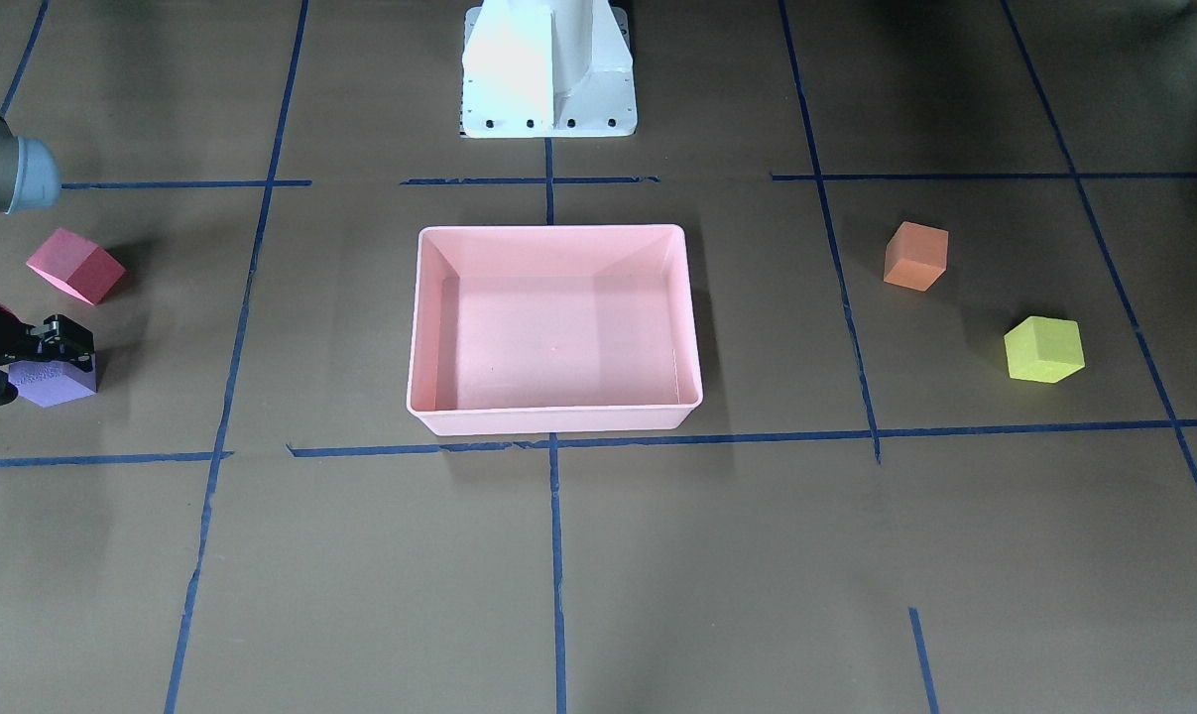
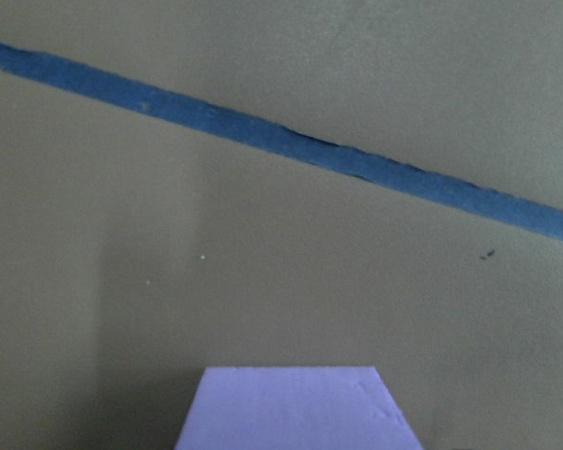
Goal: Place blocks into pink bin with both arms
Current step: 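Lower the right gripper onto the purple cube and close it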
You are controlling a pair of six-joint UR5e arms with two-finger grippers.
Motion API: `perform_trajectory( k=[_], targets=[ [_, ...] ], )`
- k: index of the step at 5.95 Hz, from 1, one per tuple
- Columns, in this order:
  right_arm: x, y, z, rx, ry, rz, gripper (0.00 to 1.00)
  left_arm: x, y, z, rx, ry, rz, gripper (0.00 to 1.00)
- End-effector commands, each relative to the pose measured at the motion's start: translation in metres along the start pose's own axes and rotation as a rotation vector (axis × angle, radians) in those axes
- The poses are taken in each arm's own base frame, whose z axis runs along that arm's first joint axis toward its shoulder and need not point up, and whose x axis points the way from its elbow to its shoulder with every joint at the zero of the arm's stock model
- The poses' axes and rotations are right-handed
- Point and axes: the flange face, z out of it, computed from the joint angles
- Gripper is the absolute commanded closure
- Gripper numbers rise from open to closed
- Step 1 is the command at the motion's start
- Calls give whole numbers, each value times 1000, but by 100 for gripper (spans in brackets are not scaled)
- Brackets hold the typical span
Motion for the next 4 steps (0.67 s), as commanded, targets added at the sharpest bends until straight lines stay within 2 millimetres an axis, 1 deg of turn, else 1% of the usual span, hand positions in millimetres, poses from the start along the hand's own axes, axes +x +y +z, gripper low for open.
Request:
perform_trajectory(
  k=[1, 2, 3, 4],
  targets=[
    [-7, -2, -7, 15, -9, 6, 62, 0, 0, 0, 0, -1, 0, 0],
    [-29, -6, -32, 49, -31, 6, 62, 0, 0, -1, 0, -1, 0, 0],
    [-48, -10, -54, 83, -57, 61, 62, 0, 0, -1, 0, -1, 0, 0],
    [-85, -27, -82, 101, -91, 121, 62, 0, 0, 0, -1, -1, -1, 0]
  ],
)
